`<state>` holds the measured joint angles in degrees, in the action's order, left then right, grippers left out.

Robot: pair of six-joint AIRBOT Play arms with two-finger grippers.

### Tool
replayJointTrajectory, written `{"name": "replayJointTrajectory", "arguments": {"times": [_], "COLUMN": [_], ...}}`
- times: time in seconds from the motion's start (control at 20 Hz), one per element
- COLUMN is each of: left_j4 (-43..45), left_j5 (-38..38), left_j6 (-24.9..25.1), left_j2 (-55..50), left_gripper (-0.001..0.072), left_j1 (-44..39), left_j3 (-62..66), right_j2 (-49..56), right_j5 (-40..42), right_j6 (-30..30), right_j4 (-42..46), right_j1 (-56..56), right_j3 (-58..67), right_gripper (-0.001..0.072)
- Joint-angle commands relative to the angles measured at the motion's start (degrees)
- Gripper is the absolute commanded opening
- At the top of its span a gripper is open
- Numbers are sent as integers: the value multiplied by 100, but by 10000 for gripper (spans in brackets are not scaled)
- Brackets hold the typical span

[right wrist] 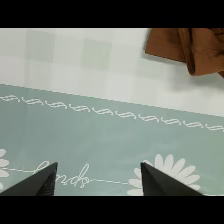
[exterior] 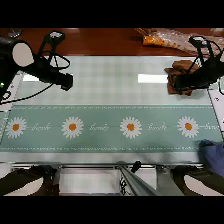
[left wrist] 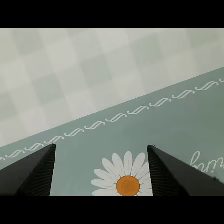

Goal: Fold the shirts.

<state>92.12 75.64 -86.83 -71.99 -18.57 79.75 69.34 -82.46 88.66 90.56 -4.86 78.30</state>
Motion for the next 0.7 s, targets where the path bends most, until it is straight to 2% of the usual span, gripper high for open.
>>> {"name": "replayJointTrajectory", "arguments": {"times": [0.0, 0.15, 0.45, 0.5, 0.6, 0.65], "left_j4": [0, 0, -160, -297, -337, -251], "left_j5": [0, 0, 9, 210, 348, 334], "left_j6": [0, 0, -9, -4, 72, 81], "left_j2": [0, 0, -212, -256, -343, -385], "left_gripper": [712, 712, 712, 712, 712, 711], "left_j1": [-2, -2, -4, -2, 0, 7], "left_j3": [4, 4, 2, 2, 2, 2], "right_j2": [2, 2, 2, 2, 4, 22], "right_j5": [0, 37, 651, 914, 1681, 2111], "right_j6": [0, 31, 35, 9, 151, 564], "right_j4": [-2, -22, -39, 31, 684, 1270], "right_j1": [-7, -7, -7, -7, -7, 37], "right_j3": [2, 2, 2, 2, 2, 2], "right_gripper": [600, 600, 600, 600, 596, 591]}}
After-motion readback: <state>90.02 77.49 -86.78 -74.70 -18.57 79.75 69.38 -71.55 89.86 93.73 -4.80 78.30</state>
